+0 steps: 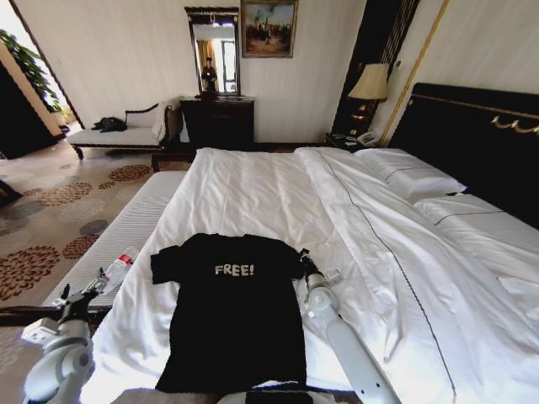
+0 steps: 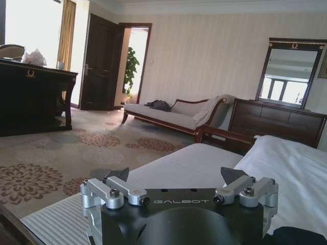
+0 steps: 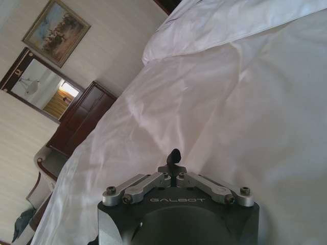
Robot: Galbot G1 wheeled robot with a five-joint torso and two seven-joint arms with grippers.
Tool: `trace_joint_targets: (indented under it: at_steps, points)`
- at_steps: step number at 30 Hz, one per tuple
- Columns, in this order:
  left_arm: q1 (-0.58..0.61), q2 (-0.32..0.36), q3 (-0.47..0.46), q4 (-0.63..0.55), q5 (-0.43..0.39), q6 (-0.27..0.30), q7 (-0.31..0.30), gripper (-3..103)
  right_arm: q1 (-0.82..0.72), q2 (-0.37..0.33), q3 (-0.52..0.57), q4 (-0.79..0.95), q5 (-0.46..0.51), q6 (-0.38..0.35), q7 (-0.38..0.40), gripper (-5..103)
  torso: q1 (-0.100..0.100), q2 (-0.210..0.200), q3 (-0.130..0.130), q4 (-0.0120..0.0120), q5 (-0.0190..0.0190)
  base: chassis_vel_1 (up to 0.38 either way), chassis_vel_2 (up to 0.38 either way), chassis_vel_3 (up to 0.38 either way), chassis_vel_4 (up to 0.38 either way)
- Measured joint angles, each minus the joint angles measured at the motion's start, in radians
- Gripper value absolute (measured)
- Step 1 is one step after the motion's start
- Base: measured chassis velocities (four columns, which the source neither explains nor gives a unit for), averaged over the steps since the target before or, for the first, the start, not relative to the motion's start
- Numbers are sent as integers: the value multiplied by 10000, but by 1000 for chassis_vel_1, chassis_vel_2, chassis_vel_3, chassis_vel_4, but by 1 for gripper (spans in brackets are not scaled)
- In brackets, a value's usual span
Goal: Fold the clothes on the bed.
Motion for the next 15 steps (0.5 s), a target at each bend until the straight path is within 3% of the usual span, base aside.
trace_joint_targets:
  at_steps: [4, 9, 15]
  points:
    - [3, 4, -22, 19, 7, -18, -9, 100, 224, 9, -203, -39, -62, 92, -331, 0, 1, 0, 0, 0, 0, 0, 0, 0, 0]
    - [-2, -31, -34, 38, 54, -47, -11, 100, 571, 85, -525, -48, -139, 644, -1470, 0, 0, 0, -1, 1, 0, 0, 0, 0, 0]
    - [-1, -49, -52, 103, 126, -91, -14, 100, 630, 157, -1002, -243, -526, 877, -2208, 0, 0, 0, -1, 0, -1, 0, 0, 0, 0]
